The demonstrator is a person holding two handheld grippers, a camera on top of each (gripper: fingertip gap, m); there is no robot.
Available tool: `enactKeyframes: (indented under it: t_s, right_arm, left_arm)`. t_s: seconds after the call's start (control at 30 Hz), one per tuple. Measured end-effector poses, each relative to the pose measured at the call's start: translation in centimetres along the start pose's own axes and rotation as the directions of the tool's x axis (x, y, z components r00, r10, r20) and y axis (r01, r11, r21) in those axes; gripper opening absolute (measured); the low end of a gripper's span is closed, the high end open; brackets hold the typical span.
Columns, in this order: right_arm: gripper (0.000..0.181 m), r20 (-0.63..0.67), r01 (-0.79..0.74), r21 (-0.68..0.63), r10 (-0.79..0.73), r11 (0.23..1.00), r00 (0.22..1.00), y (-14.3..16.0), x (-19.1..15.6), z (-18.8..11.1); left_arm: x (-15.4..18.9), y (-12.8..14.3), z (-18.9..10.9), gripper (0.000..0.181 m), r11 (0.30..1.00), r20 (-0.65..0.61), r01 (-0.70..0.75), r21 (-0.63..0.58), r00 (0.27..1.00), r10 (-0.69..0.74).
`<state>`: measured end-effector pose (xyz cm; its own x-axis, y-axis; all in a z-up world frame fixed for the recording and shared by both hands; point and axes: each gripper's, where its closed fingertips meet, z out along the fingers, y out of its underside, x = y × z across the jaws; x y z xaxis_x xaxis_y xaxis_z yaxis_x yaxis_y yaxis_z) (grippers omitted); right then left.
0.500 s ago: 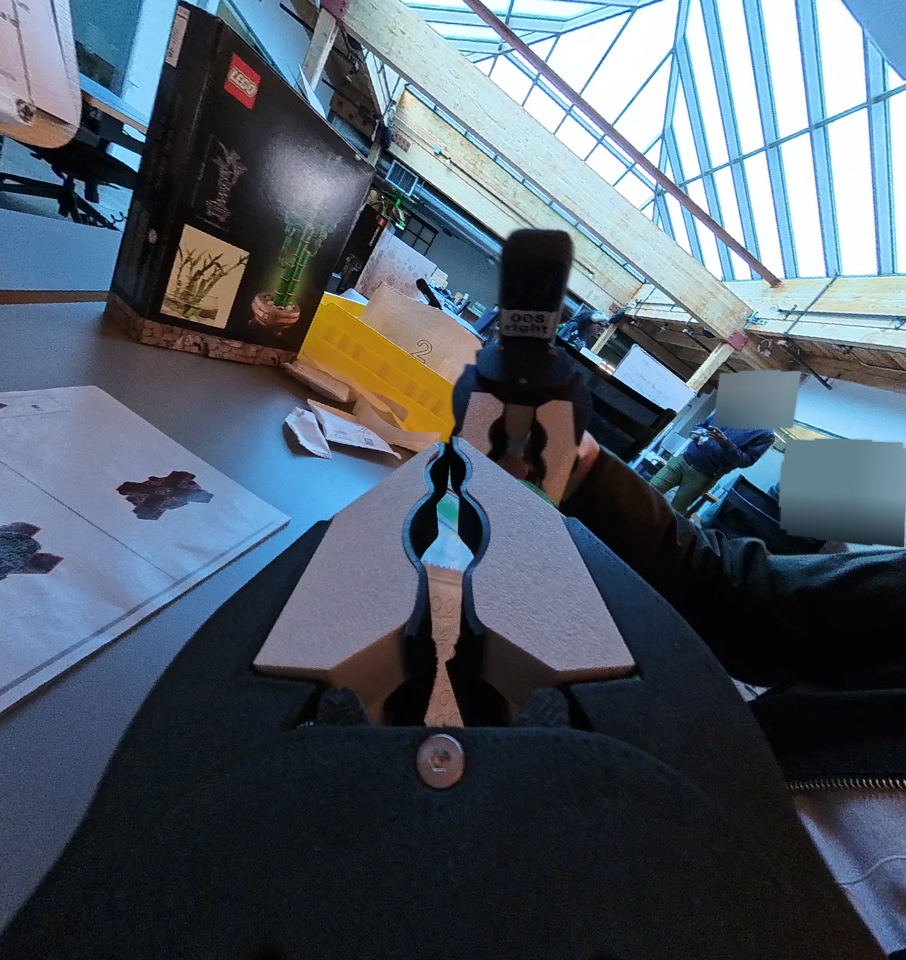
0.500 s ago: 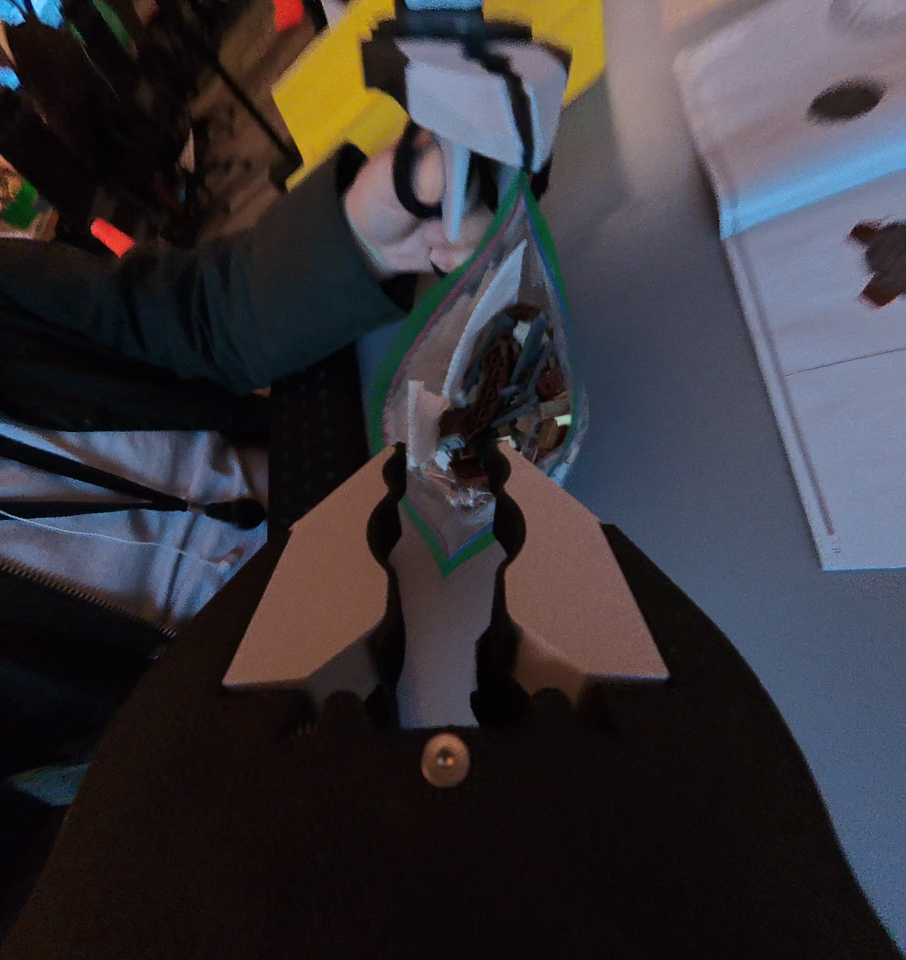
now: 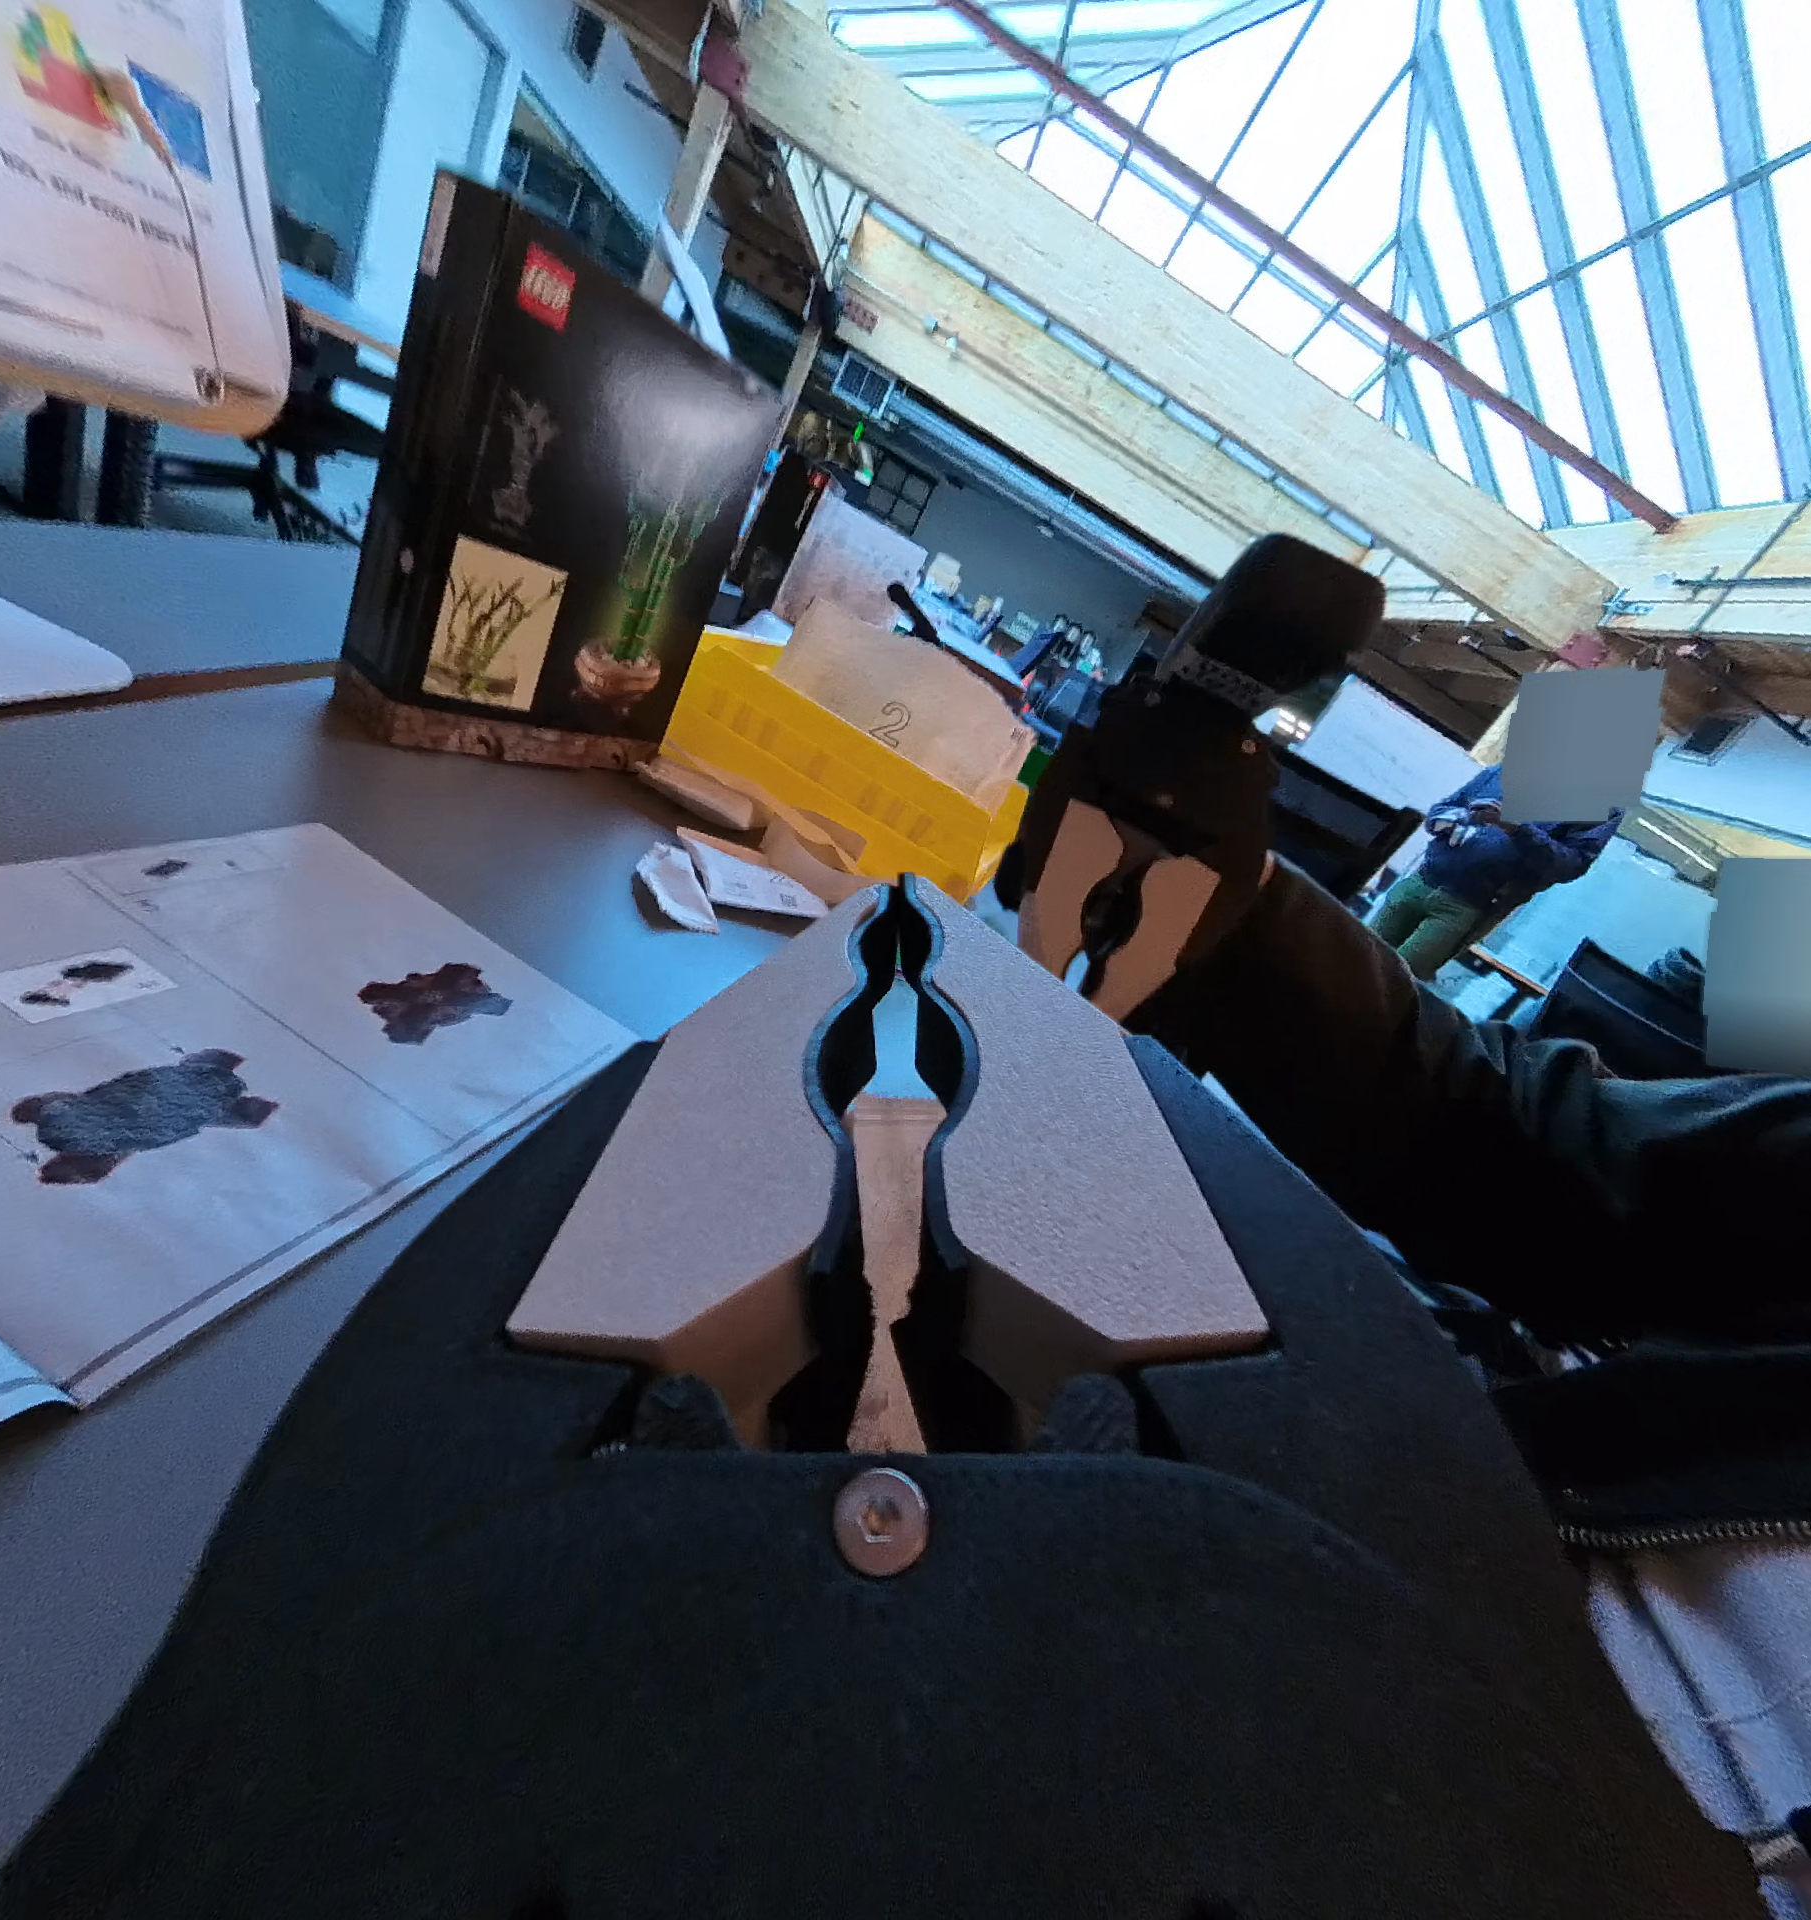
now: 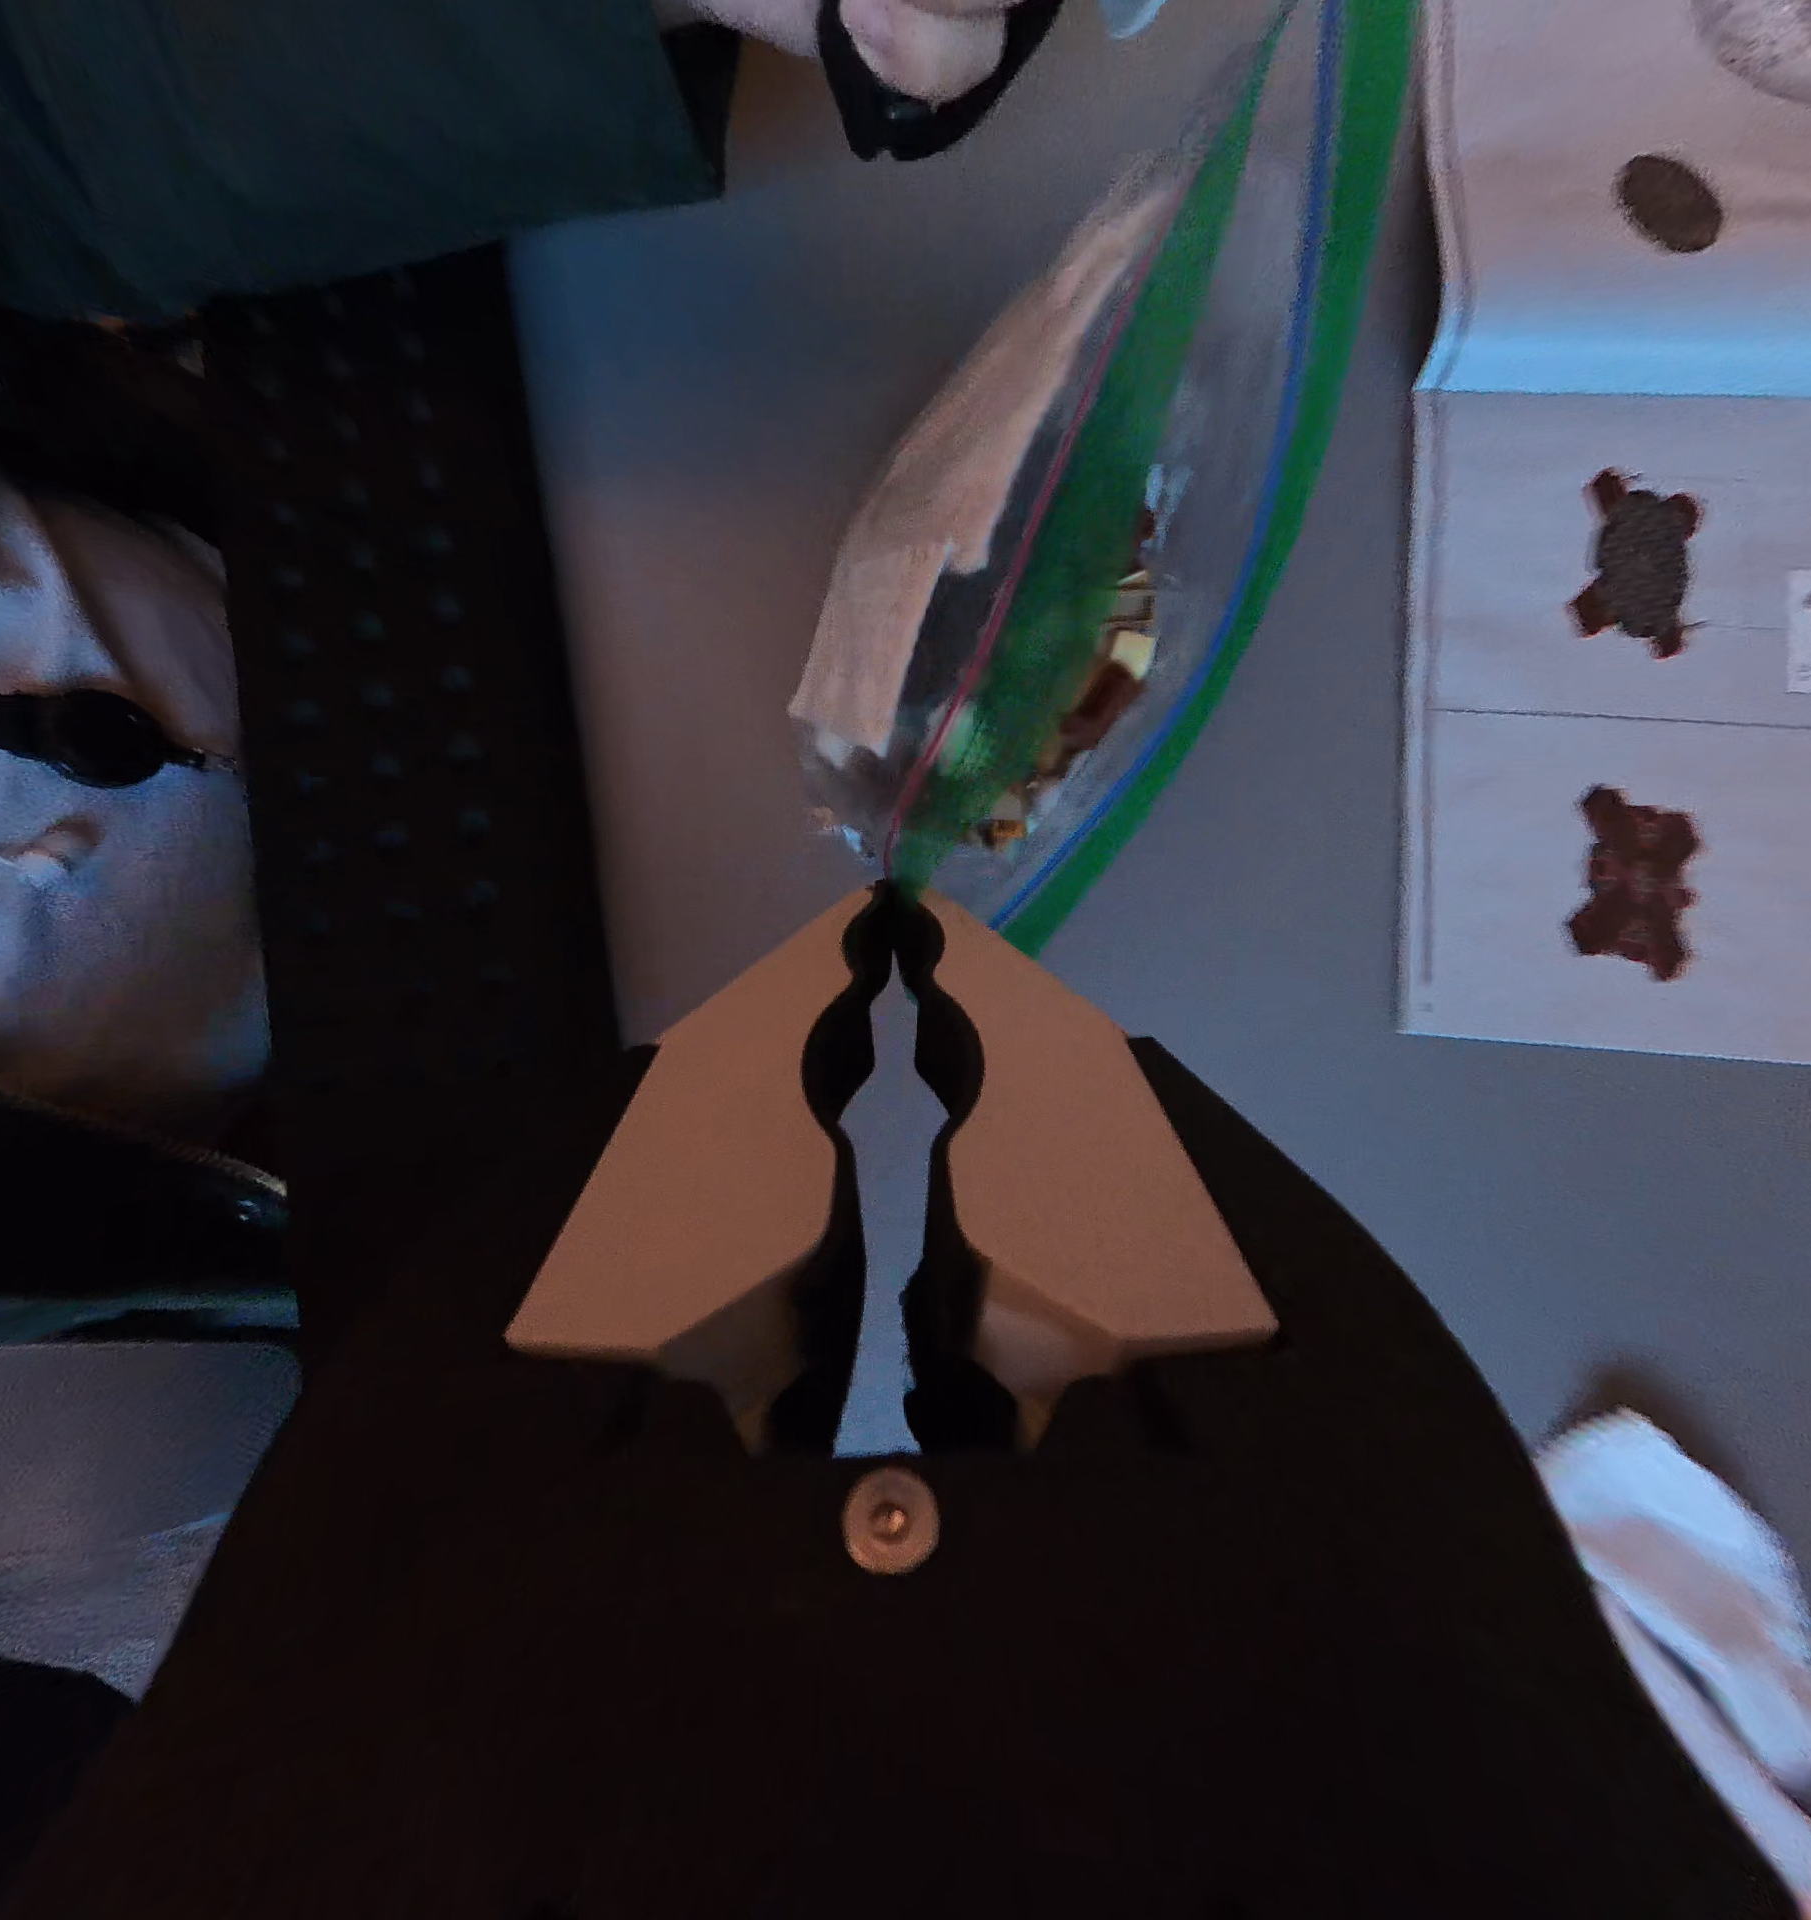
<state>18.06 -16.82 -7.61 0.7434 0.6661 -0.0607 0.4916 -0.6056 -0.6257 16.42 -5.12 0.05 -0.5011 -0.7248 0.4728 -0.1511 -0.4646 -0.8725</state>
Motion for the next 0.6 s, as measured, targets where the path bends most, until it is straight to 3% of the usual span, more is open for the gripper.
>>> enactKeyframes:
  t_s: [0.2, 0.37, 0.47, 0.6]
  right_arm:
    - [0.000, -0.129, 0.122, -0.102, -0.134, 0.987, 0.982, -2.4, 1.5, -4.3]
    - [0.000, -0.132, 0.084, -0.265, -0.123, 0.961, 0.984, 0.8, 2.9, -2.5]
    - [0.006, -0.166, 0.047, -0.122, -0.068, 0.991, 0.984, -0.7, 2.8, -3.3]
    - [0.024, -0.207, 0.014, 0.247, 0.039, 0.969, 0.978, -3.6, 2.0, -6.4]
  left_arm:
    - [2.3, -1.4, -1.6, 0.000, 0.993, 0.032, -0.098, 0.068, 0.995, 0.096]
    - [0.0, 1.5, -1.2, 0.000, 1.000, 0.074, -0.022, -0.002, 0.997, 0.022]
    - [0.0, 1.3, -1.3, 0.000, 1.000, 0.073, -0.009, 0.023, 0.997, 0.007]
    - [0.2, 2.0, -1.5, 0.000, 1.000, 0.078, -0.016, 0.001, 0.997, 0.016]
